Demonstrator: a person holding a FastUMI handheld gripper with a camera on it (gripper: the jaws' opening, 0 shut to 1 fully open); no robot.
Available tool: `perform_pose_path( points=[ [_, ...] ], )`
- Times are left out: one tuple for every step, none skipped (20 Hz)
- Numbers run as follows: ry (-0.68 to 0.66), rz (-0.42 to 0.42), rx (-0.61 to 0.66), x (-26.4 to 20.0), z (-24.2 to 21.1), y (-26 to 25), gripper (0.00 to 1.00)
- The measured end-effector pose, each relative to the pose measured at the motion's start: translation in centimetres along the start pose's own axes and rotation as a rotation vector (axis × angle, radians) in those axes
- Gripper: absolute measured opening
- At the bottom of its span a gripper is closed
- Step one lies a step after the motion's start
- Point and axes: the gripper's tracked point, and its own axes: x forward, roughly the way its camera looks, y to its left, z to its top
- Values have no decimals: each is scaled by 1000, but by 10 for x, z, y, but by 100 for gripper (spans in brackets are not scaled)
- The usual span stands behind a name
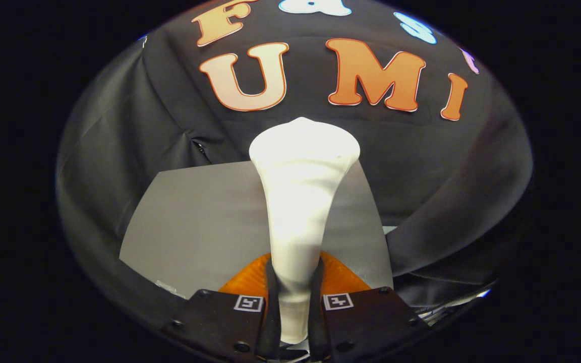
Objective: Iron the clothes twice with a garment steamer, once on the left side and once on the right side.
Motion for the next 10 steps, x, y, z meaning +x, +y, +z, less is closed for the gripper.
perform_pose_path(
  points=[
    [-20,5,5,-11,-2,0,30],
    [-40,10,3,-22,-3,-1,29],
    [-58,13,-4,-34,-4,-2,29],
    [-72,15,-10,-48,-4,-4,29],
    [-93,17,-12,-62,-4,-6,29],
    [-113,20,-17,-74,-3,-8,29],
    [-135,21,-17,-88,-3,-12,29],
    [-153,22,-14,-103,-3,-17,29],
    [-179,24,-7,-119,-3,-21,29],
    [-206,26,-10,-135,-3,-27,29]
  ],
)
